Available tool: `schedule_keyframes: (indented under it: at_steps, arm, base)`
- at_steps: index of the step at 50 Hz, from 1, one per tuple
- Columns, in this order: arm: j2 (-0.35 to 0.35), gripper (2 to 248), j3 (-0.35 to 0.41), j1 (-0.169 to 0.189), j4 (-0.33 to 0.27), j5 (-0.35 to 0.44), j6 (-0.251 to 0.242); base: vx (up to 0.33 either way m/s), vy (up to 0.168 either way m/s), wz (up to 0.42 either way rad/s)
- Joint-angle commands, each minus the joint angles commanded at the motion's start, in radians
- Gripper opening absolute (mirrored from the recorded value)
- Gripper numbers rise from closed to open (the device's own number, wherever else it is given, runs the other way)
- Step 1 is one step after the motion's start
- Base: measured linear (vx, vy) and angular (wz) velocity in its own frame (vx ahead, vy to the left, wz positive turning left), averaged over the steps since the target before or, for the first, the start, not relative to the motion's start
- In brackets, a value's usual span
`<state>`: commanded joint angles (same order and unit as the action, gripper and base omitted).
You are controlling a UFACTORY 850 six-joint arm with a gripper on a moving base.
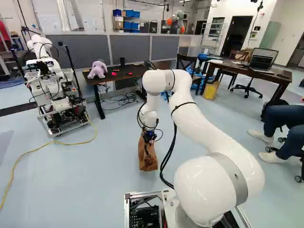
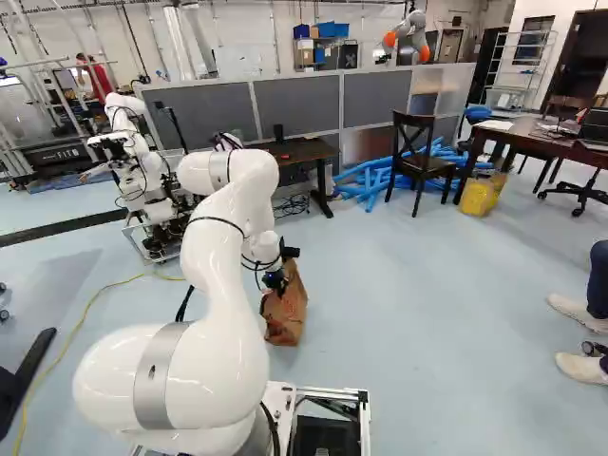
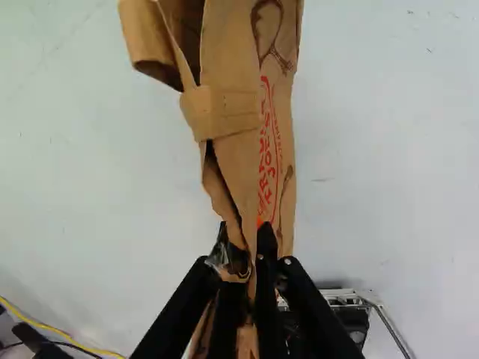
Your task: Pick up the bag on the ground and place it on the table
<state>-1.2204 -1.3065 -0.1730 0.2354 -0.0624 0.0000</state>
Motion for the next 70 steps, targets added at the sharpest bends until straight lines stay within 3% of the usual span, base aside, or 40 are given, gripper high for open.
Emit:
schedule_keyframes:
  at_steps: [22,70]
  arm:
    - [0.109,23,0.144,-0.045,0.0,0.0,0.0]
    - [0.356,23,0.454,-0.099,0.0,0.0,0.0]
  base:
    - [0.0,0.0,0.0]
    - [0.0,0.0,0.0]
